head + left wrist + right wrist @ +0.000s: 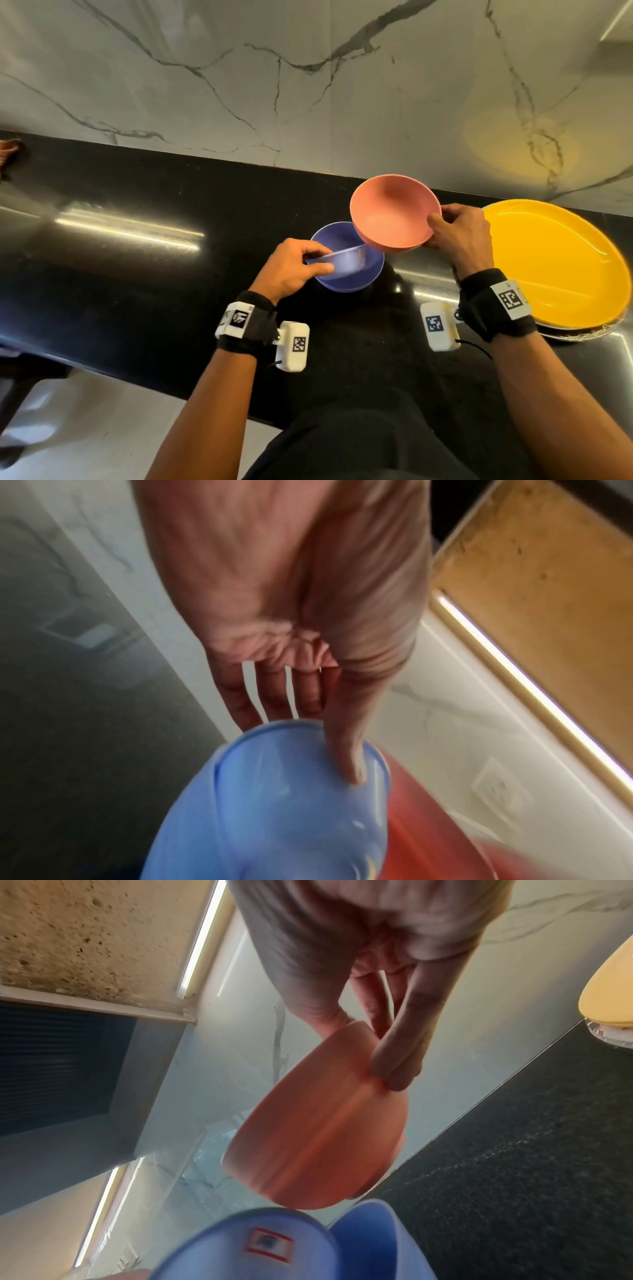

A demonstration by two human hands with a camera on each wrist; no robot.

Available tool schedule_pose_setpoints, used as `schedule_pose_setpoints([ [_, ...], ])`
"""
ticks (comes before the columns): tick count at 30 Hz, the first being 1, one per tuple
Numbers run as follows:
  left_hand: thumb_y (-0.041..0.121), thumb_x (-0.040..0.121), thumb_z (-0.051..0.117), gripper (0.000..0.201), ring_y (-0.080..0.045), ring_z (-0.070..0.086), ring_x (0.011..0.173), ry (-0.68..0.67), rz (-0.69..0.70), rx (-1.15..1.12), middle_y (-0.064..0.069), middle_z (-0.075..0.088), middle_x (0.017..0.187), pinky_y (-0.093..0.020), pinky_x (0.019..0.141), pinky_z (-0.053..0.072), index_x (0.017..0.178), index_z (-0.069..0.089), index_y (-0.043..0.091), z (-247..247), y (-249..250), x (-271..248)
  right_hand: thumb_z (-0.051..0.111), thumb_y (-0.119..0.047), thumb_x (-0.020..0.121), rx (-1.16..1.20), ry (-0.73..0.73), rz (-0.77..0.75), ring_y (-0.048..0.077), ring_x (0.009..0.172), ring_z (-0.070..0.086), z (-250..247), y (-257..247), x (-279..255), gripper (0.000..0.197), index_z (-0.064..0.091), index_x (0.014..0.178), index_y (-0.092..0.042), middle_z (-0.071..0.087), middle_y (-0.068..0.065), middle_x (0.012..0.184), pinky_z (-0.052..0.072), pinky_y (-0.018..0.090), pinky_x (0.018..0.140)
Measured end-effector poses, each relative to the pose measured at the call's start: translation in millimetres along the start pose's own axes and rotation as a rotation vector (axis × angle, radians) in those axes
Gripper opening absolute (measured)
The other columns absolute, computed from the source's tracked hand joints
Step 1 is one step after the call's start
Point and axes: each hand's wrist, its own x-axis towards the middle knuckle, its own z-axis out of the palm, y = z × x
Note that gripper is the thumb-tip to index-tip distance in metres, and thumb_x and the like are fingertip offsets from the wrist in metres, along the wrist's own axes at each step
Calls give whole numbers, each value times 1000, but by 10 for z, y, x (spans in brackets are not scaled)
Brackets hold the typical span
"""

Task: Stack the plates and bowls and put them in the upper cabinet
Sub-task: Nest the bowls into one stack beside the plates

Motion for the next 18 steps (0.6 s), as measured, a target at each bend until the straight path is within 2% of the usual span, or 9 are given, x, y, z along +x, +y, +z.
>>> schedule_pose_setpoints([
  [3,7,80,76,22,-8,67,87,90,40,-109,3,74,92,-25,86,52,99,73,17,-287,-32,-105,59,-20,89,-7,4,-12,21,72,72,0,0,0,27,69,112,-11,72,8,92,62,42,72],
  [6,6,77,78,25,-9,68,85,220,66,-166,7,75,85,-25,83,54,92,73,24,-576,-21,-197,59,-20,91,-30,-68,-27,20,72,72,75,-5,-56,25,69,112,-10,72,7,89,62,41,73],
  [9,10,78,78,25,-14,69,94,345,89,-100,1,73,98,-29,87,54,101,72,19,-783,35,-262,60,-21,91,-53,-169,-22,16,71,72,228,-33,-141,24,68,113,-15,72,2,86,62,39,72],
  [12,10,79,76,29,-15,67,100,426,124,-50,-1,70,104,-26,88,54,108,71,13,-835,107,-267,63,-24,90,-106,-265,-31,12,70,71,381,-79,-238,20,67,109,-21,69,-3,84,62,36,71],
  [15,10,80,76,31,-13,66,98,471,144,-26,-2,70,104,-24,88,54,110,71,8,-775,141,-232,63,-26,88,-177,-328,-42,16,76,71,538,-68,-299,24,67,111,-21,71,1,93,62,38,74],
  [18,12,80,76,30,-10,66,98,462,142,-7,0,70,105,-23,87,54,110,71,10,-688,134,-203,64,-29,88,-303,-315,-73,19,87,68,635,-3,-322,32,64,119,-21,67,4,109,59,39,80],
])
